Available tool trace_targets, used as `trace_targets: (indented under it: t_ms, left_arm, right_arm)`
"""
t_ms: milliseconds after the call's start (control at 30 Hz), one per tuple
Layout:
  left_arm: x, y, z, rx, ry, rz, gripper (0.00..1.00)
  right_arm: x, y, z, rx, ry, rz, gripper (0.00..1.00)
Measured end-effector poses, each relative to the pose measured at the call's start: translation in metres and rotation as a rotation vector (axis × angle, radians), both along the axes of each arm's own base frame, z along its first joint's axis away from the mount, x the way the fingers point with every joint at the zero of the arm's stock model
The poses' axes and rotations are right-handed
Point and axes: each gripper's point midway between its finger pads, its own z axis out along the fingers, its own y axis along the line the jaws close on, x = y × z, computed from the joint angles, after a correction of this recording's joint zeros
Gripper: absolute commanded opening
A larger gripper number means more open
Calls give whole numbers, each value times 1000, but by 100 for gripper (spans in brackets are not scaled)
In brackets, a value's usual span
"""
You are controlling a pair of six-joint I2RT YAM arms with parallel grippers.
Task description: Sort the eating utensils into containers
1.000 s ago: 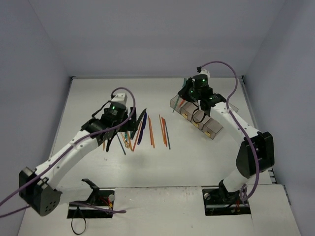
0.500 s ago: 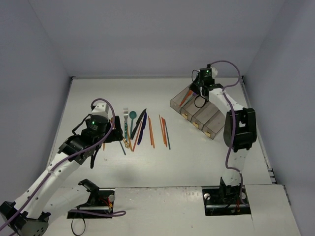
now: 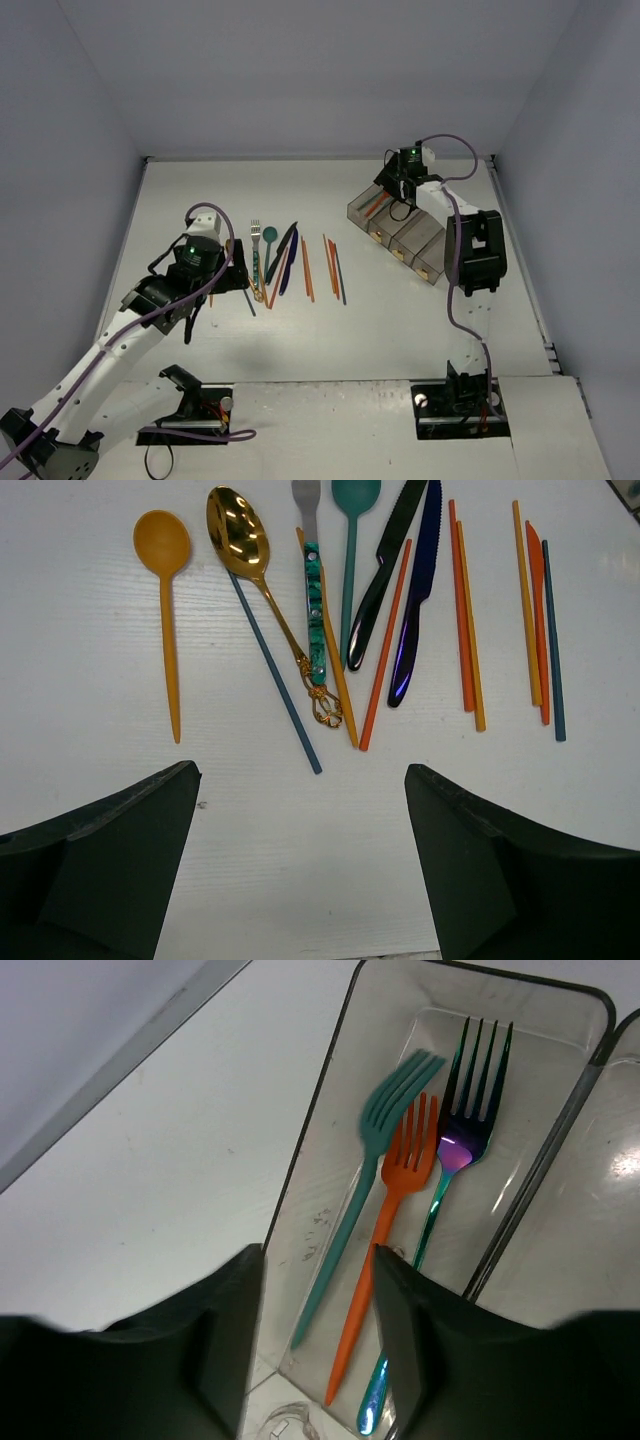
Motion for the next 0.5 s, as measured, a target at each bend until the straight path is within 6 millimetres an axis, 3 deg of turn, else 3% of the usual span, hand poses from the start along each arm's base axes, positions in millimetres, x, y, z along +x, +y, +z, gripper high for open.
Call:
trace_targets:
  t_ms: [133,233,367,500]
  left_arm:
    - [3,-2,-9,19,34,0,82]
    - [8,-5,-16,35,60,-1,82]
    - [16,-10,-21,47,86,-5,82]
    - [37,-21,-22,60,100,-10,80]
  right_arm:
    - [-6,-9,10,-38,-13,2,63]
    - [-21,-21,31,-83,-29,4,65]
    - [-41,-32,85,-137,-110,25,67]
    - [-78,-42,147,-181,-219,50,67]
